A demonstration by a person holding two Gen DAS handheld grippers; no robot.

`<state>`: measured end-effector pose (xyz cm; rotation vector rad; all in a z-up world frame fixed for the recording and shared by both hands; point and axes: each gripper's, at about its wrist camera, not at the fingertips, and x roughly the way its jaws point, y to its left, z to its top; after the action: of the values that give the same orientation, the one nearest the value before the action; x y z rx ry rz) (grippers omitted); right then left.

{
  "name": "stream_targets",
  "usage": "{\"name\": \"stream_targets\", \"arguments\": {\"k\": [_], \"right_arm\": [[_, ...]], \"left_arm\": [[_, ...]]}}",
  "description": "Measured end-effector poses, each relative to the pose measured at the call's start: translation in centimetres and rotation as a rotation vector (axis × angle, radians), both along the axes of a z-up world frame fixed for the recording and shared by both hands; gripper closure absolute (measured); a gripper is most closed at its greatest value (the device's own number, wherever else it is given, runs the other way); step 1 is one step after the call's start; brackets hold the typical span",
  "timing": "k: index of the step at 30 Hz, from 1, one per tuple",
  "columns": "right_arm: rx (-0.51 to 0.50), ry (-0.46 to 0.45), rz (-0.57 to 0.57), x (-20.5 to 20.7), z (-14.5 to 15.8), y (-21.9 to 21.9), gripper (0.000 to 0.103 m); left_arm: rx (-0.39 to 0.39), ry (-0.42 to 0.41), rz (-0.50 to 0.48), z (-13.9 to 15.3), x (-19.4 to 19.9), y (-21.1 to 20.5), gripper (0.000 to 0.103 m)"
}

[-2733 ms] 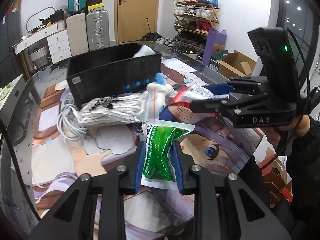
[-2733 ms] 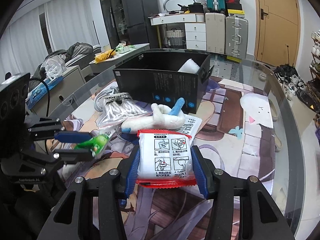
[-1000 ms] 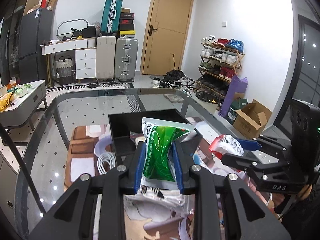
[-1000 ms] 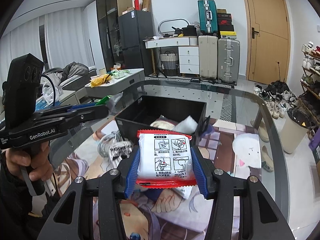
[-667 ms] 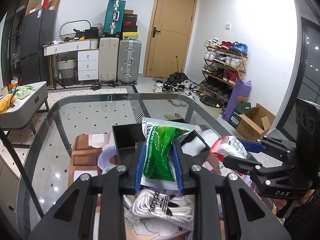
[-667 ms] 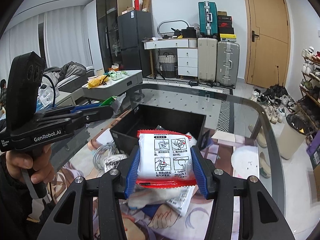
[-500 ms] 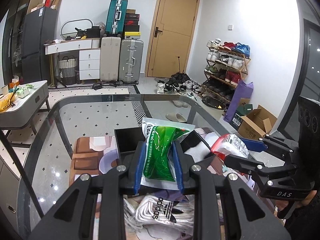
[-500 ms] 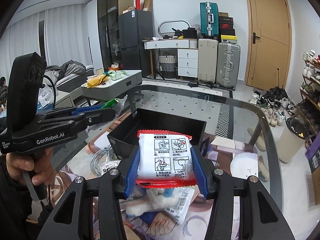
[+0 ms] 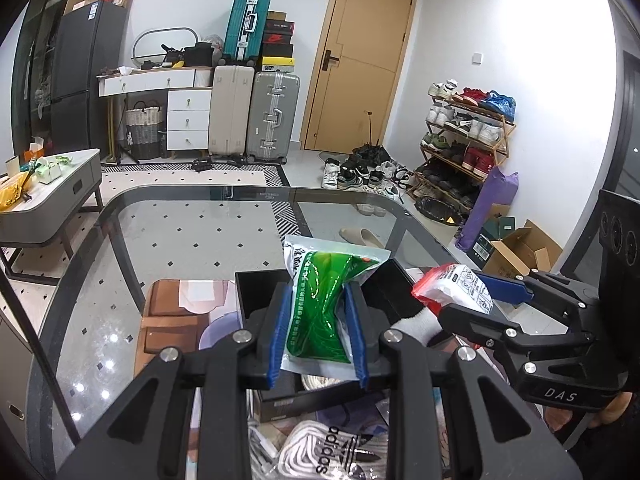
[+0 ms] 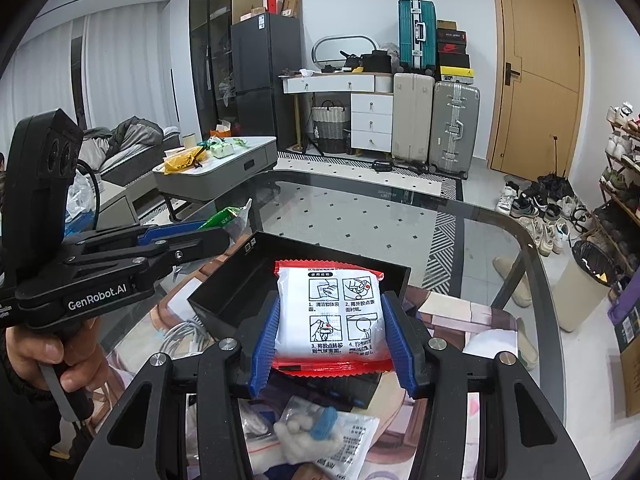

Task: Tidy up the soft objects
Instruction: 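Carry the green sachet in left tool while right tool carries the packet over the black box, then lower and release the green sachet from left tool while right tool drops the packet into box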

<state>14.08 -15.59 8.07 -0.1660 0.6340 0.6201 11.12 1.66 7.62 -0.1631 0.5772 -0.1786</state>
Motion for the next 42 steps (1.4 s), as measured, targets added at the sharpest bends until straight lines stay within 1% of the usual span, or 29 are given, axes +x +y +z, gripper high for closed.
{"name": "stream_targets", "arguments": {"k": [10,15,28,34,42], "right_arm": [[-0.024,0.014,0.005,2.9,-0.3,1.2,0.053],[-0.047,0.027,0.015,4.0,-1.0,2.0,0.053],[-0.095,0.053,0.026,6.1,-2.7,3.1,0.053],[-0.121,0.059,0.029,7.2,-3.4,3.4,0.053],[-0.142,0.056,0.031,7.6,-3.8,3.8,0.053]], "left_arm": [[0.008,0.02,0.017,-0.8,1.9,0.2,0.077],[0.018,0.034,0.018,-1.5,2.8,0.1,0.077],[0.056,0.063,0.014,-2.8,4.4,-0.8,0.077],[0.091,0.07,0.002,-3.1,4.9,-1.6,0.077],[0.094,0.101,-0.003,-4.0,5.4,-1.6,0.077]]}}
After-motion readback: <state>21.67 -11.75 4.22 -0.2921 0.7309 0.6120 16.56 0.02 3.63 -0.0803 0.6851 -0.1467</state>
